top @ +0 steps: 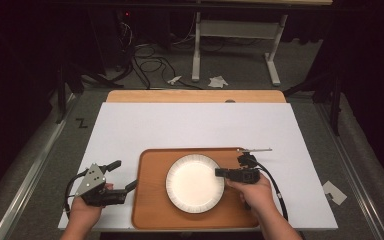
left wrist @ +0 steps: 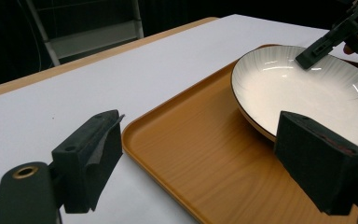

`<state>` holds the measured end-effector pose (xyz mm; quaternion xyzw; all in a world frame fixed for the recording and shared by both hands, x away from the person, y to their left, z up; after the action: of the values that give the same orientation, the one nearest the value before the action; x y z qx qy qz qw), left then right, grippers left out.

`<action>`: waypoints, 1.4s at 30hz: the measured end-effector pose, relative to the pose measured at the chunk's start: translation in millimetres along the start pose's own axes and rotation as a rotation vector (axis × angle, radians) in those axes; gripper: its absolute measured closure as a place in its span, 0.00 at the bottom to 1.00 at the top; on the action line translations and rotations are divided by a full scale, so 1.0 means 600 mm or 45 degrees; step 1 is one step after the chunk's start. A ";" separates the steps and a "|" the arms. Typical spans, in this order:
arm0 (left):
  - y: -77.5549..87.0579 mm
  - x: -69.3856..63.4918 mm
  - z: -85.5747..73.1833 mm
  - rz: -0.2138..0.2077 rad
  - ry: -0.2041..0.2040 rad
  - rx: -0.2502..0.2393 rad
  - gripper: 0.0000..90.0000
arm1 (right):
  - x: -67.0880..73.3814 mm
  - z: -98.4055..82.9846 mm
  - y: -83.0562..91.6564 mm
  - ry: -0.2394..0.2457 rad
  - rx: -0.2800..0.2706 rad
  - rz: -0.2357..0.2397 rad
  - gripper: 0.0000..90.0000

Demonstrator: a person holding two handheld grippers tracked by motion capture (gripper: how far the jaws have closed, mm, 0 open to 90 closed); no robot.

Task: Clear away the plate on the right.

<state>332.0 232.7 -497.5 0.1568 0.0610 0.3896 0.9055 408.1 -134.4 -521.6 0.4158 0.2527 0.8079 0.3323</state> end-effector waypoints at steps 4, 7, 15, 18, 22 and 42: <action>0.000 0.000 0.000 -0.002 0.002 0.000 0.18 | -0.003 0.000 -0.002 -0.005 0.008 -0.012 0.93; 0.000 0.000 0.000 -0.002 0.001 -0.001 0.18 | -0.004 -0.001 -0.002 -0.008 0.012 -0.015 0.93; 0.001 0.000 0.000 -0.002 0.001 0.001 0.18 | -0.009 -0.003 -0.006 -0.015 0.030 -0.031 0.93; 0.001 0.000 0.000 -0.001 0.001 -0.002 0.18 | -0.012 -0.004 -0.008 -0.014 0.042 -0.046 0.93; 0.002 0.000 0.001 0.000 -0.001 -0.003 0.18 | -0.013 -0.005 -0.008 -0.013 0.051 -0.051 0.92; 0.000 -0.001 -0.001 -0.004 0.000 0.006 0.18 | -0.014 -0.002 0.001 0.044 0.000 -0.058 0.75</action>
<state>331.7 232.3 -498.0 0.1589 0.0623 0.3880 0.9057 410.9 -141.5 -525.9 0.3957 0.2677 0.8074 0.3462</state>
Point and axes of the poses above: each handheld gripper's, and its own axes: y roughly backward along the jaws, z roughly out of its top, x roughly to its left, the point moved 5 cm from there along -y, roughly forward along the jaws, and after that the axes turned 2 degrees about -z, right-handed, at the moved point
